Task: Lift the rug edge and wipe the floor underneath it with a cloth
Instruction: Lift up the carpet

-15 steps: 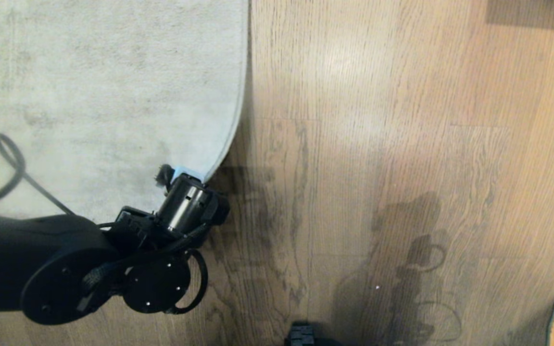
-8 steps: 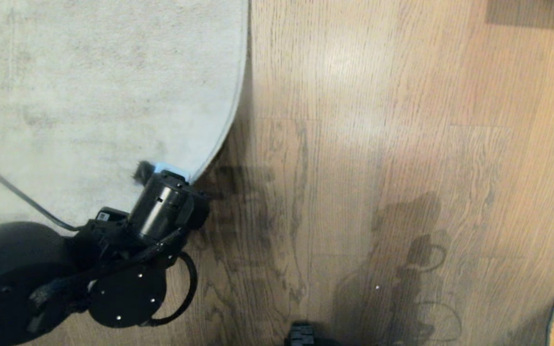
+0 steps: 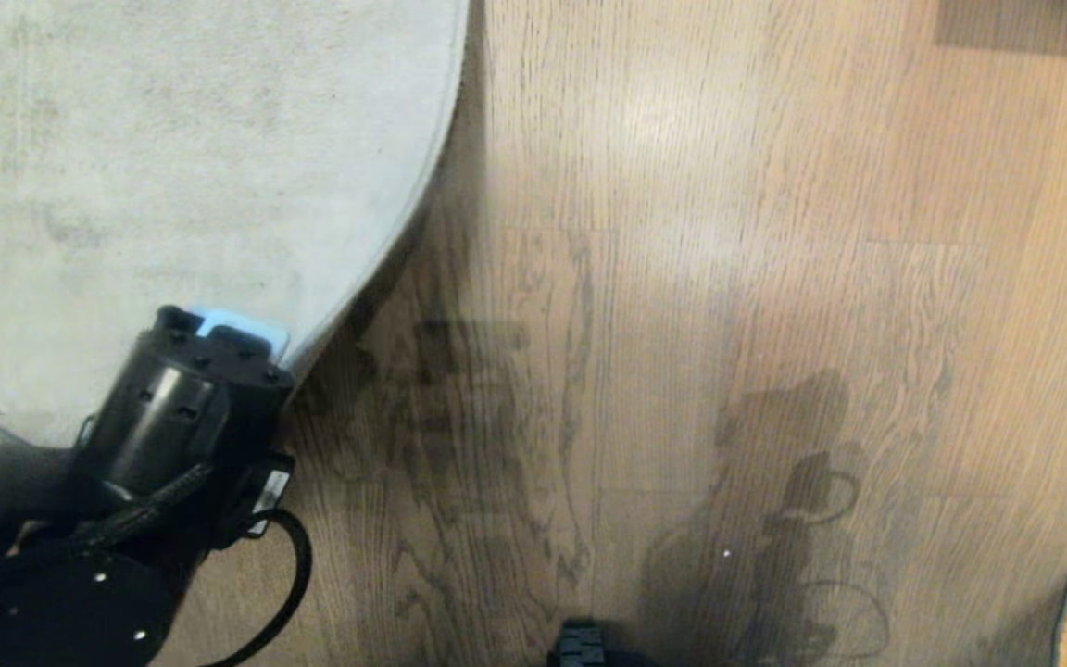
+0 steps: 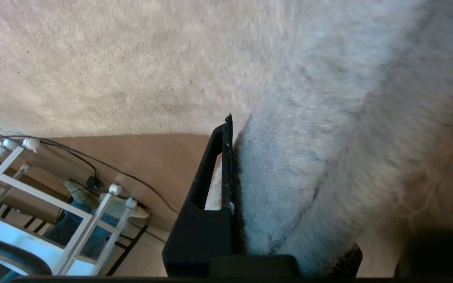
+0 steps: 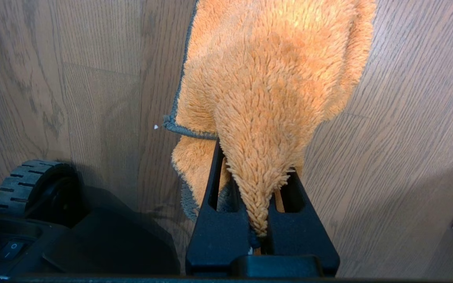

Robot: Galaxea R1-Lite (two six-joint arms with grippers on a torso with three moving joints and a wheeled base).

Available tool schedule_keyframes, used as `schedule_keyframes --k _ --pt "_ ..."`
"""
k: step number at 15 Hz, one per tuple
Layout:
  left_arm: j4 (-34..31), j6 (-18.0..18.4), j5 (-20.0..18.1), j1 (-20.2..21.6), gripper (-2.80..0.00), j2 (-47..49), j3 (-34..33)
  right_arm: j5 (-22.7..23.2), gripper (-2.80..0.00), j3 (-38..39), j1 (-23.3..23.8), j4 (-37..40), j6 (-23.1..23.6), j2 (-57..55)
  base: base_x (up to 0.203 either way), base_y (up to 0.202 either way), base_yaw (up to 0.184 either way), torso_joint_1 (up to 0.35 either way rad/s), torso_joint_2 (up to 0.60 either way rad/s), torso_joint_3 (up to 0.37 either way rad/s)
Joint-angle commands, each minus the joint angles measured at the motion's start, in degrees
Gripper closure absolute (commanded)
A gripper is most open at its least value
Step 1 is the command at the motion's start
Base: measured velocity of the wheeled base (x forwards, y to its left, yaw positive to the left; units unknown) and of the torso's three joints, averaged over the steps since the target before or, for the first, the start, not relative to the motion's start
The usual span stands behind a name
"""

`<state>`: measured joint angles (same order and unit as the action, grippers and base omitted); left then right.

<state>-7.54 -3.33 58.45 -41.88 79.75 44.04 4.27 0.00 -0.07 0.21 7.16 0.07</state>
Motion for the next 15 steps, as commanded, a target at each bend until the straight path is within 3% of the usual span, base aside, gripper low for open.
schedule_keyframes --k 1,3,8,13,15 --pt "-9.2 0.1 -1.8 1.2 0.0 -7.4 0.3 0.0 0.0 0.0 0.0 0.0 0.1 -0.1 0.0 0.0 0.0 0.0 0.0 0.0" --pt "-15.2 0.2 -3.5 1.9 0.0 -11.1 0.6 0.0 0.0 0.0 0.0 0.0 0.1 -0.1 0.0 0.0 0.0 0.0 0.0 0.0" --pt "-16.5 1.1 -4.9 2.5 0.0 -14.1 0.4 0.0 0.0 0.0 0.0 0.0 0.1 -0.1 0.0 0.0 0.0 0.0 0.0 0.0" --pt "-17.1 1.6 -13.3 2.5 0.0 -14.4 0.3 0.0 0.0 0.0 0.0 0.0 0.1 -0.1 0.0 0.0 0.0 0.0 0.0 0.0" --pt "-21.4 2.7 -15.5 4.1 0.0 -15.0 0.9 0.0 0.0 0.0 0.0 0.1 0.1 -0.1 0.0 0.0 0.0 0.0 0.0 0.0"
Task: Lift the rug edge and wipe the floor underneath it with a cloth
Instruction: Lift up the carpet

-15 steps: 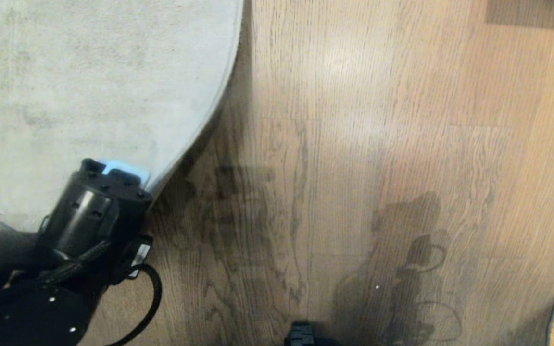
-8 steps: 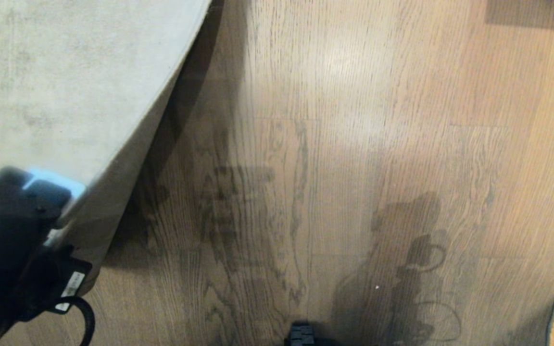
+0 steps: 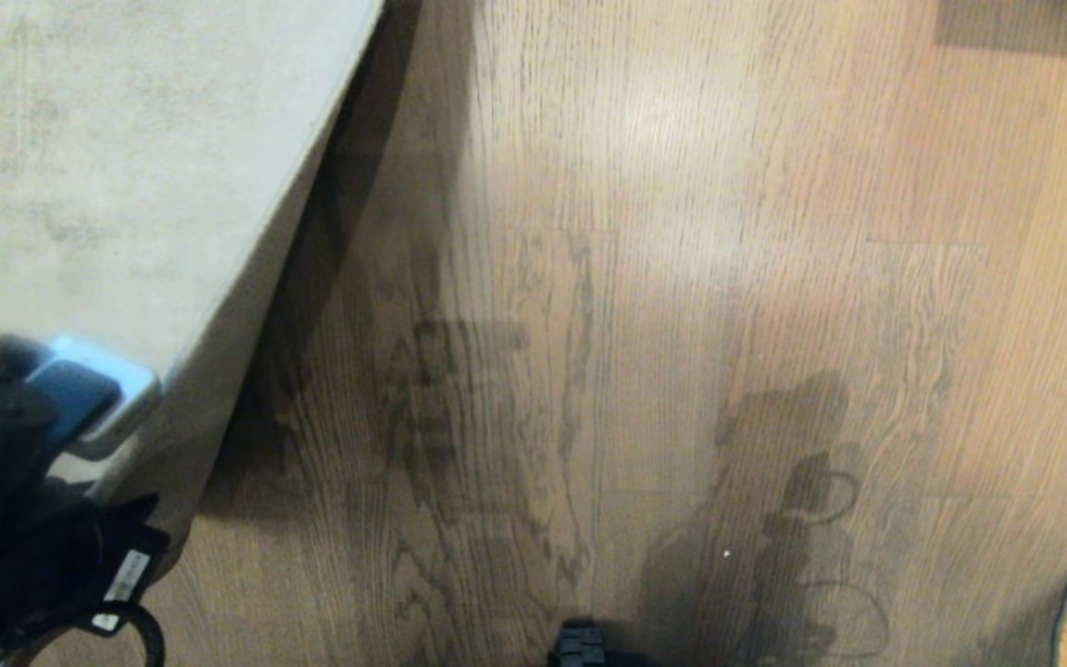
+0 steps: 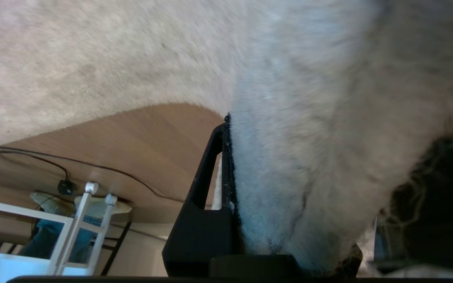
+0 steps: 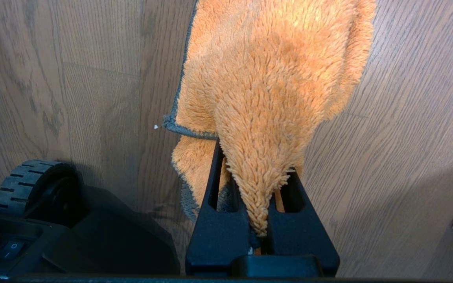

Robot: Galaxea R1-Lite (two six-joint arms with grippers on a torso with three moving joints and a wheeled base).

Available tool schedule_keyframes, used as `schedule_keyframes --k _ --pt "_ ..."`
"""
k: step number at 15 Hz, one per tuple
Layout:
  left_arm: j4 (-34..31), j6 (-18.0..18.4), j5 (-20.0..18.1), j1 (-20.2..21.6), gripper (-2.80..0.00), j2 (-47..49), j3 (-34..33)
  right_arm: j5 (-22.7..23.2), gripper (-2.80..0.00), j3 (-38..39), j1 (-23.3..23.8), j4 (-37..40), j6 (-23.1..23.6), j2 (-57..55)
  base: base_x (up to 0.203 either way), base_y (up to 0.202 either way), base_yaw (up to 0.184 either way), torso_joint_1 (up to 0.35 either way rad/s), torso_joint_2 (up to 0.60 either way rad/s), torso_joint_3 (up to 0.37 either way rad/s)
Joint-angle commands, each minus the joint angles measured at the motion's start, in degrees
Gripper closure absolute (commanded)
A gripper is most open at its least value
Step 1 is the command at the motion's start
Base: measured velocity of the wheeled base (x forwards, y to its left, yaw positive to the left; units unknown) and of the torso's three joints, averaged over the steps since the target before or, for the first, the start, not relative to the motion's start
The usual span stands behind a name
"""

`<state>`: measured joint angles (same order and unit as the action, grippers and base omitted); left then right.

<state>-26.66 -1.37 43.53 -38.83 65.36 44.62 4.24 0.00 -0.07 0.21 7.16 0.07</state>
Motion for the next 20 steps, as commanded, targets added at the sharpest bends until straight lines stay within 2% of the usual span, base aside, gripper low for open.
schedule_keyframes --k 1,4,10,11,13,15,18,20 --pt "-3.7 4.1 -1.3 2.5 0.0 -1.1 0.9 0.1 0.0 0.0 0.0 0.0 0.0 -0.1 0.0 0.0 0.0 0.0 0.0 0.0" --pt "-4.3 17.6 -1.6 8.7 0.0 -2.3 2.4 0.1 0.0 0.0 0.0 0.1 0.0 -0.1 0.0 0.0 0.0 0.0 0.0 0.0" --pt "-3.8 35.4 -1.7 17.6 0.0 -2.5 5.7 0.1 0.0 0.0 0.0 0.0 0.0 -0.1 0.0 0.0 0.0 0.0 0.0 0.0" --pt "-2.9 37.7 -1.8 18.8 0.0 -2.5 5.7 0.1 0.0 0.0 0.0 0.0 0.0 -0.1 0.0 0.0 0.0 0.0 0.0 0.0" --pt "2.4 39.4 -2.7 20.1 0.0 -1.5 4.2 0.1 0.0 0.0 0.0 0.1 0.0 -0.1 0.0 0.0 0.0 0.0 0.0 0.0" --pt "8.3 41.2 -5.3 22.3 0.0 0.0 2.8 0.1 0.0 0.0 0.0 0.0 0.0 -0.1 0.0 0.0 0.0 0.0 0.0 0.0" --pt "17.7 47.1 -10.9 27.5 0.0 1.8 0.9 0.1 0.0 0.0 0.0 0.0 0.0 -0.1 0.0 0.0 0.0 0.0 0.0 0.0" --pt "24.9 50.0 -14.0 29.5 0.0 3.7 -0.5 0.1 0.0 0.0 0.0 0.0 0.0 -0.1 0.0 0.0 0.0 0.0 0.0 0.0"
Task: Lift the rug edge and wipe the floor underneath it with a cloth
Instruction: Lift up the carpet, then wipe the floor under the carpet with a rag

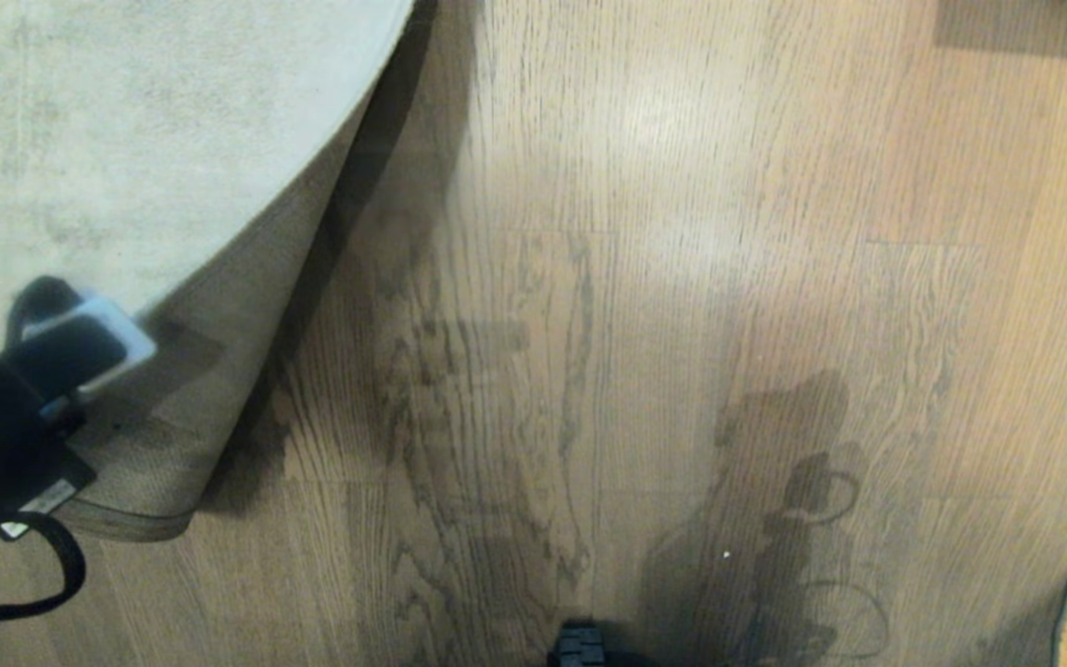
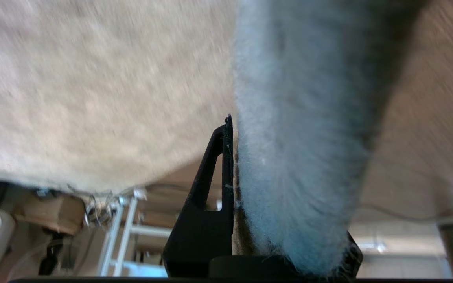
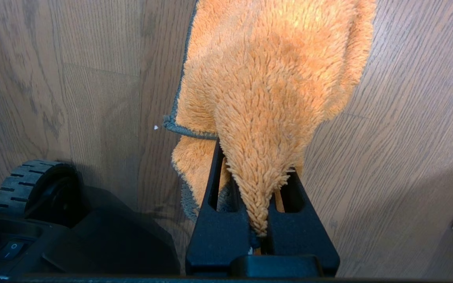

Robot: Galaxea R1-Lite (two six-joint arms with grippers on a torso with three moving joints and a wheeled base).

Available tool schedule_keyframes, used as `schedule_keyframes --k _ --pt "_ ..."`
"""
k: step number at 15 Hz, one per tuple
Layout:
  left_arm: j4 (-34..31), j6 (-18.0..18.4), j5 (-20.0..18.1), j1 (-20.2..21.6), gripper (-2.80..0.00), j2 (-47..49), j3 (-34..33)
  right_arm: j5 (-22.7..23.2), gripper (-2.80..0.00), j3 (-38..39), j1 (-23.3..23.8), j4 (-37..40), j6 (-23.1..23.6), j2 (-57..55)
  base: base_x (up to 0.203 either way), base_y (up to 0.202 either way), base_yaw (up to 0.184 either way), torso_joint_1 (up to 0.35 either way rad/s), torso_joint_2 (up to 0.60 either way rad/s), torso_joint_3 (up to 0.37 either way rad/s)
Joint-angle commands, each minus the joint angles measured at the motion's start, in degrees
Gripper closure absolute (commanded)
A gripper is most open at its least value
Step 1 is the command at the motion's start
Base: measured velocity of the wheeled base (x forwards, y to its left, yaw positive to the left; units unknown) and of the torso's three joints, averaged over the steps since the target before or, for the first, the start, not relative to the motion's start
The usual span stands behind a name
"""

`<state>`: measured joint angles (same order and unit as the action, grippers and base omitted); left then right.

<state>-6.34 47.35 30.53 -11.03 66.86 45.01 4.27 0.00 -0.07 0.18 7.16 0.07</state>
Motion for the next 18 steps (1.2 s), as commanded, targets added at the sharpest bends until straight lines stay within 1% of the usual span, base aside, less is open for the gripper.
schedule_keyframes --k 1,4,7,10,11,14,16,18 --pt "7.7 2.2 -1.5 2.0 0.0 3.2 -1.2 0.0 0.0 0.0 0.0 0.0 0.1 -0.1 0.0 0.0 0.0 0.0 0.0 0.0" --pt "16.3 5.1 -1.8 2.2 0.0 5.9 -0.9 0.0 0.0 0.0 0.0 0.1 0.1 -0.1 0.0 0.0 0.0 0.0 0.0 0.0" --pt "21.8 7.5 -2.3 2.3 0.0 7.5 -0.4 0.0 0.0 0.0 0.0 0.0 0.1 -0.1 0.0 0.0 0.0 0.0 0.0 0.0" --pt "23.1 11.2 -2.4 3.1 0.0 7.9 1.5 0.0 0.0 0.0 0.0 0.0 0.1 -0.1 0.0 0.0 0.0 0.0 0.0 0.0" --pt "23.0 11.7 -2.8 3.6 0.0 7.9 2.5 0.0 0.0 0.0 0.0 0.0 0.1 -0.1 0.0 0.0 0.0 0.0 0.0 0.0" --pt "23.1 11.2 -4.5 4.3 0.0 7.9 4.0 0.0 0.0 0.0 0.0 0.0 0.1 -0.1 0.0 0.0 0.0 0.0 0.0 0.0" --pt "24.3 10.9 -6.3 5.1 0.0 8.0 4.5 0.0 0.0 0.0 0.0 0.0 0.1 -0.1 0.0 0.0 0.0 0.0 0.0 0.0" --pt "24.8 10.8 -6.6 5.8 0.0 8.0 4.8 0.0 0.0 0.0 0.0 0.0 0.1 -0.1 0.0 0.0 0.0 0.0 0.0 0.0"
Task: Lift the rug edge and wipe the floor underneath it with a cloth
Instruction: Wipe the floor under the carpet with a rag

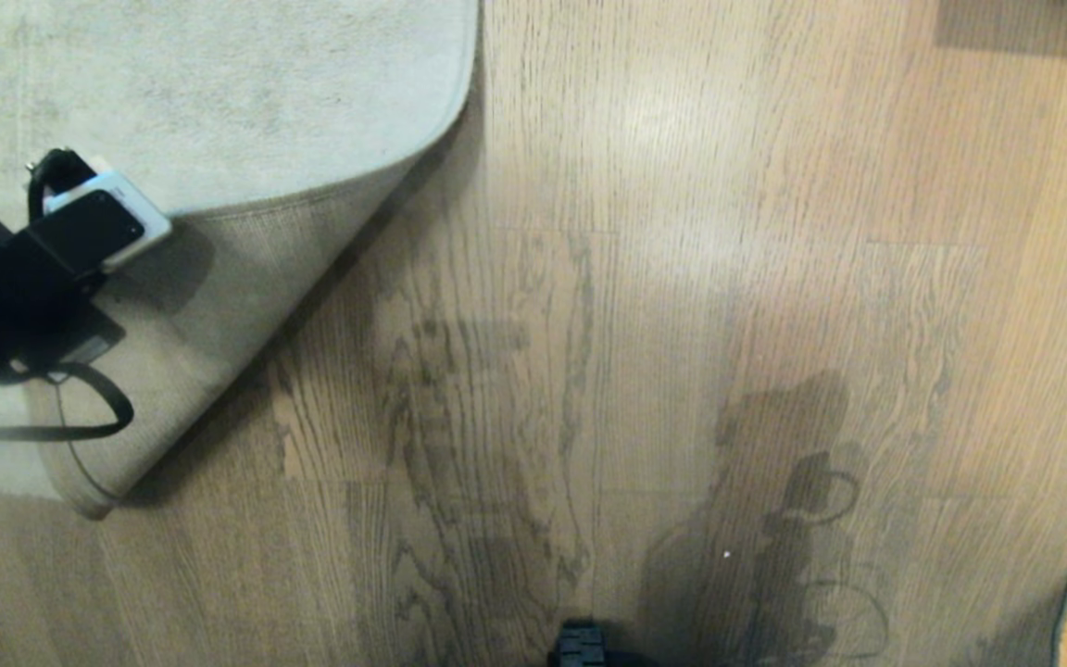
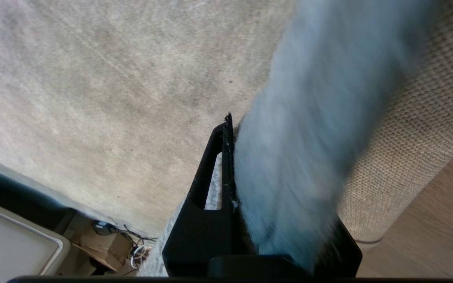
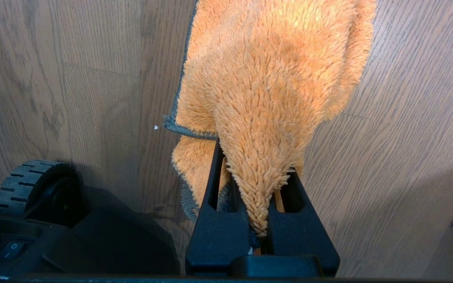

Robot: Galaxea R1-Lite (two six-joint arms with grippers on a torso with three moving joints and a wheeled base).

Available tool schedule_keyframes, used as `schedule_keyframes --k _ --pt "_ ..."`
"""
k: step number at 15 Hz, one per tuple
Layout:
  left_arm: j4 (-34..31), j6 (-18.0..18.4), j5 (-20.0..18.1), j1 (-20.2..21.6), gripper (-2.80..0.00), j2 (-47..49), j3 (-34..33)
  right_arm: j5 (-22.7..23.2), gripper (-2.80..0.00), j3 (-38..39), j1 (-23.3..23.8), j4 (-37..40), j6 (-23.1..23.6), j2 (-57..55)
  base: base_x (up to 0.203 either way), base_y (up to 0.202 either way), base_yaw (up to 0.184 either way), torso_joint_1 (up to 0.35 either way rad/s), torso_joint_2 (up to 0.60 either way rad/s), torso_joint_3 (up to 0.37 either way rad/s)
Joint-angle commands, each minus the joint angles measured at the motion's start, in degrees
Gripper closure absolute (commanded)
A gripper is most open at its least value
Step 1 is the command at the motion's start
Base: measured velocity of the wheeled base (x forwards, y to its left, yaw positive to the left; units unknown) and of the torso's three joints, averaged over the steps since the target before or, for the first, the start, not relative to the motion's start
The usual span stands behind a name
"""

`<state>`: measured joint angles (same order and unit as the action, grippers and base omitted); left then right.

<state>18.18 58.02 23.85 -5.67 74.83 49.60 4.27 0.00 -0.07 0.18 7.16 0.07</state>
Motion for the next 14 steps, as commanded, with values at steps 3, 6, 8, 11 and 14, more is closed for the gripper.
schedule_keyframes --k 3,6,8,11,14 --pt "0.5 -2.0 0.1 0.5 0.0 0.0 0.1 0.0 0.0 0.0 0.0 0.0 0.1 -0.1 0.0 0.0 0.0 0.0 0.0 0.0" --pt "0.5 -2.4 0.2 0.5 0.0 0.0 -0.1 0.0 0.0 0.0 0.0 0.0 0.1 -0.1 0.0 0.0 0.0 0.0 0.0 0.0" --pt "0.5 -2.4 0.2 0.5 0.0 -0.1 -0.4 0.0 0.0 0.0 0.0 0.0 0.1 -0.1 0.0 0.0 0.0 0.0 0.0 0.0" --pt "0.5 -2.5 0.3 0.6 0.0 -0.3 -1.0 0.0 0.0 0.0 0.0 0.1 0.1 -0.1 0.0 0.0 0.0 0.0 0.0 0.0" --pt "0.4 -3.5 0.2 0.8 0.0 -0.5 -1.5 0.0 0.0 0.0 0.0 0.1 0.1 -0.1 0.0 0.0 0.0 0.0 0.0 0.0"
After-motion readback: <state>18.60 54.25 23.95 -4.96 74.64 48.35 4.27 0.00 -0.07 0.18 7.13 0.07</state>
